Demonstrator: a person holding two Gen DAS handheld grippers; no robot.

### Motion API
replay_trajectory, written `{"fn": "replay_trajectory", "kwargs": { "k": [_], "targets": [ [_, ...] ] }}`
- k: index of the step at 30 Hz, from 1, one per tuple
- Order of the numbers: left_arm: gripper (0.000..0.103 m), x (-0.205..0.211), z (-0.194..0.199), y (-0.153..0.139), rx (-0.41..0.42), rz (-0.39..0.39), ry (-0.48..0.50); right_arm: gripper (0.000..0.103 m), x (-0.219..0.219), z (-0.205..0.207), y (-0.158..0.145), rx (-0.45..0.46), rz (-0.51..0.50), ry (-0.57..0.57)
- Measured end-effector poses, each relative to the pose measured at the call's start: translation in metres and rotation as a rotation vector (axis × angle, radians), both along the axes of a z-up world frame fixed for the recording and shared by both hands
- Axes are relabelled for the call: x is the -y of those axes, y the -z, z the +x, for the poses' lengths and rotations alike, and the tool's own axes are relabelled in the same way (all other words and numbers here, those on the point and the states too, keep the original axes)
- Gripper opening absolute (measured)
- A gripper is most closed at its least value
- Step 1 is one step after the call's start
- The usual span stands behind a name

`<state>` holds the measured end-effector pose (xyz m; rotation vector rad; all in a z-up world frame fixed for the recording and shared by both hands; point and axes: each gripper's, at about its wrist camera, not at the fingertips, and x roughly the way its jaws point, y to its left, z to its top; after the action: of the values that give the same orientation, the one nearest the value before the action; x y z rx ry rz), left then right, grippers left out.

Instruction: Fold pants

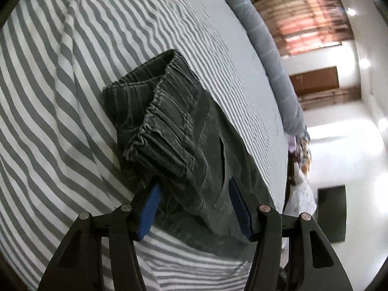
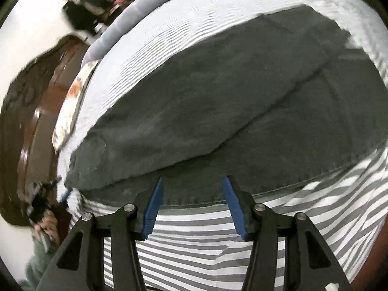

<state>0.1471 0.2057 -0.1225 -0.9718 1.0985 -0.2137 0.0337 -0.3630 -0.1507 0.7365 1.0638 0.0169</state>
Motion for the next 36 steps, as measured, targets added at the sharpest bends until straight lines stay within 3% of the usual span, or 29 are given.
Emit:
{"fn": "replay_trajectory", "kwargs": {
  "k": [7, 12, 21, 27, 32, 36],
  "targets": [
    [0.056, -0.001, 0.008, 0.008, -0.019, 0.034, -0.063, 0.05, 0.019, 0.008, 0.042, -0.025, 0.153, 0.159],
    [0.031, 0.002, 0.02, 0.006, -0.008, 0.097, -0.07, 0.044, 0.033, 0.022, 0.055, 0.014, 0.244, 0.218],
    [0.022, 0.015, 0.037, -0.025, 0.101, 0.158, -0.047, 0.041, -0.001, 0.053, 0.065, 0.005, 0.264, 0.113],
    [0.021, 0.009, 0.04, -0.034, 0.124, 0.164, -0.062, 0.029, 0.042, 0.054, 0.064, 0.074, 0.274, 0.246],
    [0.021, 0.006, 0.044, -0.03, 0.109, 0.174, -0.064, 0.027, 0.077, 0.06, 0.057, 0.092, 0.226, 0.331],
    [0.021, 0.004, 0.045, -0.029, 0.099, 0.204, -0.048, 0.012, 0.099, 0.066, 0.052, 0.079, 0.171, 0.367]
  ]
}}
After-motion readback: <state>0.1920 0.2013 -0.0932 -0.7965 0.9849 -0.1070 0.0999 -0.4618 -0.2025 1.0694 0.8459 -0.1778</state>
